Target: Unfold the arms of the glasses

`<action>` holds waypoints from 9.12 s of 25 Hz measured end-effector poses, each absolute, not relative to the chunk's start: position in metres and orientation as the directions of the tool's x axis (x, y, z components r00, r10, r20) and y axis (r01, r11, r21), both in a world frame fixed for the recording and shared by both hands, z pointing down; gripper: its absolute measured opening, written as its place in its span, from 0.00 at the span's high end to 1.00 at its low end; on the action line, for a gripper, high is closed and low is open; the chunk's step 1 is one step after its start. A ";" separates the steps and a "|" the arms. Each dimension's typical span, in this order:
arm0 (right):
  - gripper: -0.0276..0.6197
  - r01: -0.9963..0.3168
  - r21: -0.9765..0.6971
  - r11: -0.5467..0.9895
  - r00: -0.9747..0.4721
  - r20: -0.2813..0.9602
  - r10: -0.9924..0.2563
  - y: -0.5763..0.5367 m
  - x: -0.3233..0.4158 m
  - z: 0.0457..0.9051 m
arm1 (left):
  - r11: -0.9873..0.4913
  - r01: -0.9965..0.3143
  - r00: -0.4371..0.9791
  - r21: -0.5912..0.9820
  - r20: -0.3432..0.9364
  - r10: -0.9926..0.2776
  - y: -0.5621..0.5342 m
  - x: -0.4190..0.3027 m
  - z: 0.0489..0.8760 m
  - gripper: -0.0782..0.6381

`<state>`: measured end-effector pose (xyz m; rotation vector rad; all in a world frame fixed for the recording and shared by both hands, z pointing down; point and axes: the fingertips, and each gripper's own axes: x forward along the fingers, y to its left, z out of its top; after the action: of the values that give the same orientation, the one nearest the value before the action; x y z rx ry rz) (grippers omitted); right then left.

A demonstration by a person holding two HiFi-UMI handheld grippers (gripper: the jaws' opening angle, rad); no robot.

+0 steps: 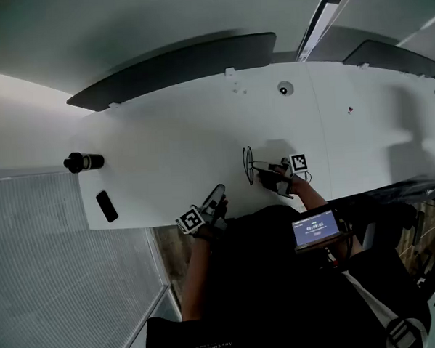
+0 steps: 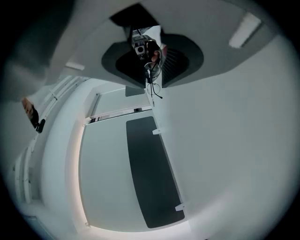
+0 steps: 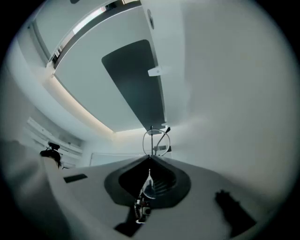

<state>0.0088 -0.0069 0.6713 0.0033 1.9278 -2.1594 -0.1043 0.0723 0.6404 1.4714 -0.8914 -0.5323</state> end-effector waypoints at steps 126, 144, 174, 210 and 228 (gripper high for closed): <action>0.94 0.307 -0.950 0.048 -0.950 -0.309 -0.047 0.035 -0.037 0.496 | -0.088 -0.113 0.699 0.990 0.016 -0.715 0.041 -0.093 0.487 0.86; 0.94 0.308 -0.949 0.061 -0.947 -0.313 -0.077 0.030 -0.033 0.495 | -0.089 -0.095 0.688 0.992 0.001 -0.726 0.041 -0.095 0.484 0.86; 0.94 0.309 -0.948 0.079 -0.928 -0.319 -0.193 0.008 -0.017 0.499 | -0.087 -0.085 0.671 0.993 -0.007 -0.741 0.040 -0.101 0.483 0.86; 0.94 0.303 -0.949 0.086 -0.906 -0.315 -0.284 -0.006 -0.006 0.496 | -0.047 -0.092 0.634 0.995 0.022 -0.773 0.059 -0.109 0.492 0.86; 0.94 0.326 -0.942 0.073 -0.883 -0.332 -0.333 -0.011 -0.001 0.498 | -0.051 -0.101 0.618 0.994 0.022 -0.786 0.071 -0.114 0.498 0.82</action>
<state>-0.0008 -0.0108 0.4978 -0.0062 1.8903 -1.8607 -0.1144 0.0714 0.4981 1.5441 -0.7696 -0.6578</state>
